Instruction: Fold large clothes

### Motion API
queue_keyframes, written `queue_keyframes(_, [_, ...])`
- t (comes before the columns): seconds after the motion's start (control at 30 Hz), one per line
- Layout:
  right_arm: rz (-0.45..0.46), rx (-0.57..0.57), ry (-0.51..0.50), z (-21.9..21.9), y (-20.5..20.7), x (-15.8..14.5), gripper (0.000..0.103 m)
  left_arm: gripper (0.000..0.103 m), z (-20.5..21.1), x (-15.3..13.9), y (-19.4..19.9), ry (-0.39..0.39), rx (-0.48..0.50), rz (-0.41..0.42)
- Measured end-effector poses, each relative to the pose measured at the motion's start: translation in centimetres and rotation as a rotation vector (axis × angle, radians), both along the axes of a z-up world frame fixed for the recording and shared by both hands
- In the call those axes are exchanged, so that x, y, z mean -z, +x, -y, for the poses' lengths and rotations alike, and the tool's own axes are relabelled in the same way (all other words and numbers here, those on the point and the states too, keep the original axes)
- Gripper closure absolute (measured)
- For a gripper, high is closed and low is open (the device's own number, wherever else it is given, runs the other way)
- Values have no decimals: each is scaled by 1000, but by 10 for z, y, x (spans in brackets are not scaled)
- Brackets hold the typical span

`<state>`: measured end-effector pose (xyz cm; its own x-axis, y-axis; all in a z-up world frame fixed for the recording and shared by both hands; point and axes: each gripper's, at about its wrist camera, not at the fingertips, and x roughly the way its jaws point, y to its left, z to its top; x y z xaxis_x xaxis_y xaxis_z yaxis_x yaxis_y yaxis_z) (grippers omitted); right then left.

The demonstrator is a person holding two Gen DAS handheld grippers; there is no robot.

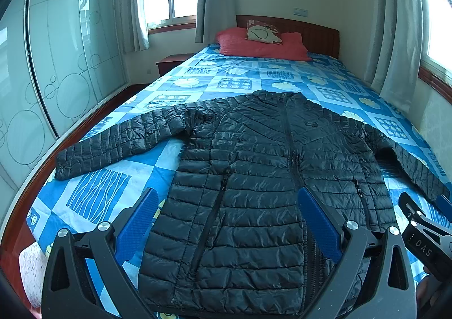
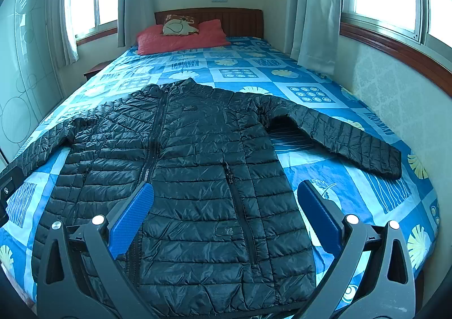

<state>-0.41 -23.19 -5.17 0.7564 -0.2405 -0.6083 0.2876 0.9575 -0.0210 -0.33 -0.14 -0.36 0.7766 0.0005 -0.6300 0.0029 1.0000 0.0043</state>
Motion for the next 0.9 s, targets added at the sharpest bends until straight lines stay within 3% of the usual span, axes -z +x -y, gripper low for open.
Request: queue_keyframes(0.9, [0, -18, -12, -10, -6, -2, 2, 5, -1, -1, -7, -1, 12, -9])
